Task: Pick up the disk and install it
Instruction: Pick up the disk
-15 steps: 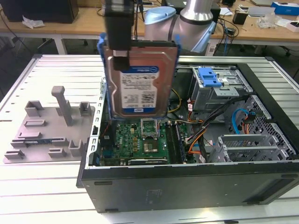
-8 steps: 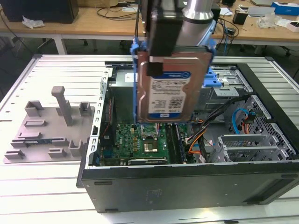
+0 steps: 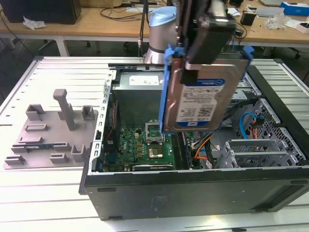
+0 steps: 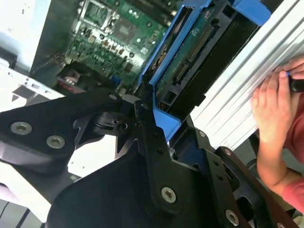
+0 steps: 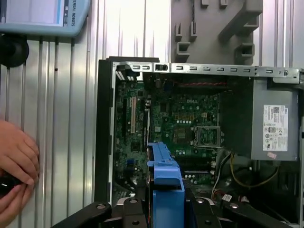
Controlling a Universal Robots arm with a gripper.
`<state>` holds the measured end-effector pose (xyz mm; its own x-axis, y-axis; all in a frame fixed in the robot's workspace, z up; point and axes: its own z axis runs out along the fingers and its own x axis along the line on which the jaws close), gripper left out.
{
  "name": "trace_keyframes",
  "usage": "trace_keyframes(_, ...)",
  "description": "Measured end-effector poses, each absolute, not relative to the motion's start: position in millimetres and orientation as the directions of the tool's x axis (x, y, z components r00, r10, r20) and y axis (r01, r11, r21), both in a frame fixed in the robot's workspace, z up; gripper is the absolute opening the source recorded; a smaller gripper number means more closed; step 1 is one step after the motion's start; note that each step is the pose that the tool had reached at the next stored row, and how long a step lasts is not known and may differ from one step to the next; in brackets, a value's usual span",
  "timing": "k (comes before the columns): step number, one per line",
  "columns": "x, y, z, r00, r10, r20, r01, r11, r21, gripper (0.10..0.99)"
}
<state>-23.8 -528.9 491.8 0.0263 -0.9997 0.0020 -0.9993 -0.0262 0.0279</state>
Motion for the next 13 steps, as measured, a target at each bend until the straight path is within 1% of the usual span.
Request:
trace_keyframes(6, 1.5, -536.2, 491.8, 0.027, -1.0, 0.002, -0.999, -0.026, 0.028, 0.369)
trace_keyframes(13, 4.5, -536.8, 491.8, 0.027, -1.0, 0.002, -0.999, -0.026, 0.028, 0.369)
